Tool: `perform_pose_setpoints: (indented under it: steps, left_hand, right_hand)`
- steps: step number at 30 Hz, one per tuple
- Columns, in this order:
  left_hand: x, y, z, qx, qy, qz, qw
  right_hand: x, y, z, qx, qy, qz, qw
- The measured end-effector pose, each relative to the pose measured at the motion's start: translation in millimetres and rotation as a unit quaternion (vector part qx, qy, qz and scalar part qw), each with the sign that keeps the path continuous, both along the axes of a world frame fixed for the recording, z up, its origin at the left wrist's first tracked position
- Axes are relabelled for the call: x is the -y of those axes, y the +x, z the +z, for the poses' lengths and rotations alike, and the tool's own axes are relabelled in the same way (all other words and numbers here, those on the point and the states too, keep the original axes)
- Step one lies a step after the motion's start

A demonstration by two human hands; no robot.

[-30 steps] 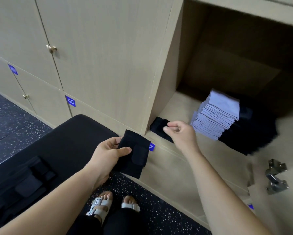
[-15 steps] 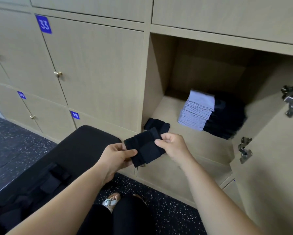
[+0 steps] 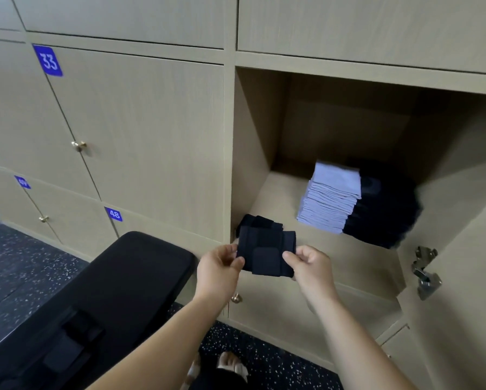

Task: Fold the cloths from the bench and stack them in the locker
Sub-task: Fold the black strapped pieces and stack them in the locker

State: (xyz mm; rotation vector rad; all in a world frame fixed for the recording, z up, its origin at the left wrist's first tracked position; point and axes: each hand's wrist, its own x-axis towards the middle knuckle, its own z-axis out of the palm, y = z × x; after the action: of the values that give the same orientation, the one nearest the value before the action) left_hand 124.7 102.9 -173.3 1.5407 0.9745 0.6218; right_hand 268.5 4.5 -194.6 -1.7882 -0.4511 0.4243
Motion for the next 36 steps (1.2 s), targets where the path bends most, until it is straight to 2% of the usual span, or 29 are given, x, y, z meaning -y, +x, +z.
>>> perform_pose_setpoints:
  steps: [10, 18, 22, 25, 29, 36]
  left_hand:
    - [-46.6, 41.8, -34.1, -0.116, 0.155, -0.071, 0.978]
    - [-65.5, 37.2, -66.1, -0.170, 0.193, -0.065, 0.964]
    - [-69.3, 38.4, -68.6, -0.167, 0.190, -0.062, 0.965]
    - [-70.5, 38.9, -67.9, -0.164, 0.189, -0.062, 0.966]
    - [-72.4, 37.8, -67.0, -0.167, 0.189, -0.060, 0.966]
    - [-71.9, 33.0, -66.2, -0.174, 0.180, -0.059, 0.966]
  right_hand:
    - [-71.1, 67.4, -10.9, -0.070, 0.066, -0.056, 0.994]
    - [-108.7, 83.6, -31.1, -0.139, 0.033, -0.071, 0.987]
    - [-115.1, 84.2, -40.0, -0.112, -0.009, -0.066, 0.991]
    - [-115.5, 84.6, -46.0, -0.039, -0.093, -0.064, 0.993]
    - [-114.4, 80.4, -42.0, 0.051, -0.200, -0.066, 0.976]
    - [-112.5, 77.4, -41.9, 0.086, -0.275, -0.077, 0.954]
